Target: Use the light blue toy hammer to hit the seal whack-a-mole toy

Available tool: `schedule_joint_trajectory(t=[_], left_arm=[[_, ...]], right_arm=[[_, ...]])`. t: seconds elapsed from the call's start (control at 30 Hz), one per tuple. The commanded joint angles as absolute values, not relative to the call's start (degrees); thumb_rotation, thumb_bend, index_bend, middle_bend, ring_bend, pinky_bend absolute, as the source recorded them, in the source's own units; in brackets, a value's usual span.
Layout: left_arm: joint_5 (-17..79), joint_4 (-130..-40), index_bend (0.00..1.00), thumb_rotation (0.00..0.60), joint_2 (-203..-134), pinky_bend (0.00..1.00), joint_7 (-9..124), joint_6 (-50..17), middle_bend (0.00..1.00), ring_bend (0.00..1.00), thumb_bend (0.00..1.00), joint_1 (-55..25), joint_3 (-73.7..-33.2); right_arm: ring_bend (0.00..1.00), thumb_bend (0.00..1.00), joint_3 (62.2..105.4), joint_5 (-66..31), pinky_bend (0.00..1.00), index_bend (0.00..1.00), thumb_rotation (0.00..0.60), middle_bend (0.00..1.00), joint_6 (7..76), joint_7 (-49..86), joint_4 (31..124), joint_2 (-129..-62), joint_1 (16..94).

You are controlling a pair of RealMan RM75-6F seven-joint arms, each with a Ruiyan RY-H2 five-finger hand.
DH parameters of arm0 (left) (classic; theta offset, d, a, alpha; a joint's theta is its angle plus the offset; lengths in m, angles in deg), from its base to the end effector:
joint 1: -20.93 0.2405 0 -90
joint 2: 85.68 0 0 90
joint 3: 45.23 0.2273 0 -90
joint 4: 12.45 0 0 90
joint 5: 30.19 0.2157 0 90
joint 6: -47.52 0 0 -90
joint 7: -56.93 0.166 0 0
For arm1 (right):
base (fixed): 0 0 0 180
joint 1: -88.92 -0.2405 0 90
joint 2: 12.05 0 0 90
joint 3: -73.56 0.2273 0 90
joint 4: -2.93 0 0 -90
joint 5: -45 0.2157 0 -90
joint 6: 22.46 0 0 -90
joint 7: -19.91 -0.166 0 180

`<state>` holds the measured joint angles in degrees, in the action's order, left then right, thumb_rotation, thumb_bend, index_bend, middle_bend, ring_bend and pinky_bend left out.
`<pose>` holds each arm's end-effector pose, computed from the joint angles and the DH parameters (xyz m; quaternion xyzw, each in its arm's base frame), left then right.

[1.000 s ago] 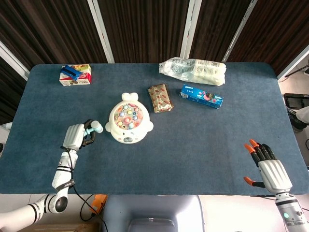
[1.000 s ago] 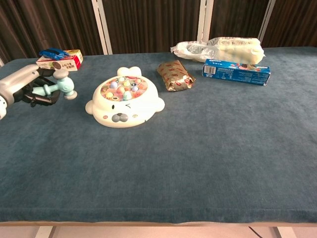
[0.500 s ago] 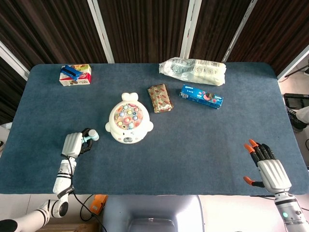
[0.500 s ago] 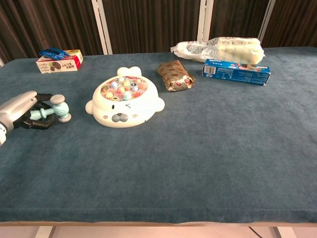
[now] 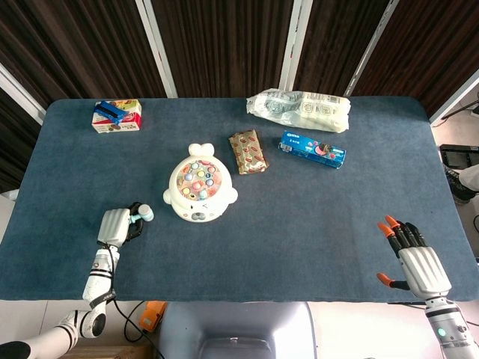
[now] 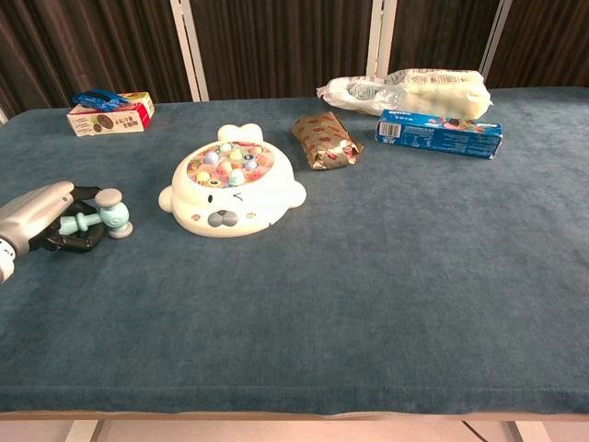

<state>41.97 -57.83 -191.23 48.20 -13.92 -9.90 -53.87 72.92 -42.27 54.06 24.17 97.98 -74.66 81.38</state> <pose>-0.2659 0.3497 -0.0346 -0.6100 -0.4584 -0.3907 0.5149 -0.2830 -0.1972 0.1111 0.6613 -0.4080 0.3260 0.5384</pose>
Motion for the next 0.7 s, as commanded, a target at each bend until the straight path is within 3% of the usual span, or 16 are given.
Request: schedule_joint_trajectory(t=[0.03,0.27,0.7], left_arm=[[43.16,-57.09,0.58,0.600,-191.23,0.49,47.72,-14.76,0.70,0.55,0.64,-9.70,-53.50],[45.53,-55.79,0.50,0.600,-191.13,0.41,46.46,-15.48,0.55,0.45,0.62,-9.29,-52.39],[46.32,-55.27,0.43,0.600,-190.56,0.30,46.39,-13.84,0.45,0.35,0.59,-9.18,-52.29]], right_arm=[[0.00,0.29,72.92,-42.22,0.00,0.00,0.600,0.00,54.02,24.21,97.99,-74.65,81.36],[0.00,0.29,72.93,-42.14,0.00,0.00,0.600,0.00,54.04,24.31,98.04,-74.69,81.36],[0.00,0.29,72.88,-42.28,0.00,0.00,0.600,0.00,54.16,24.20,98.00,-74.70,81.38]])
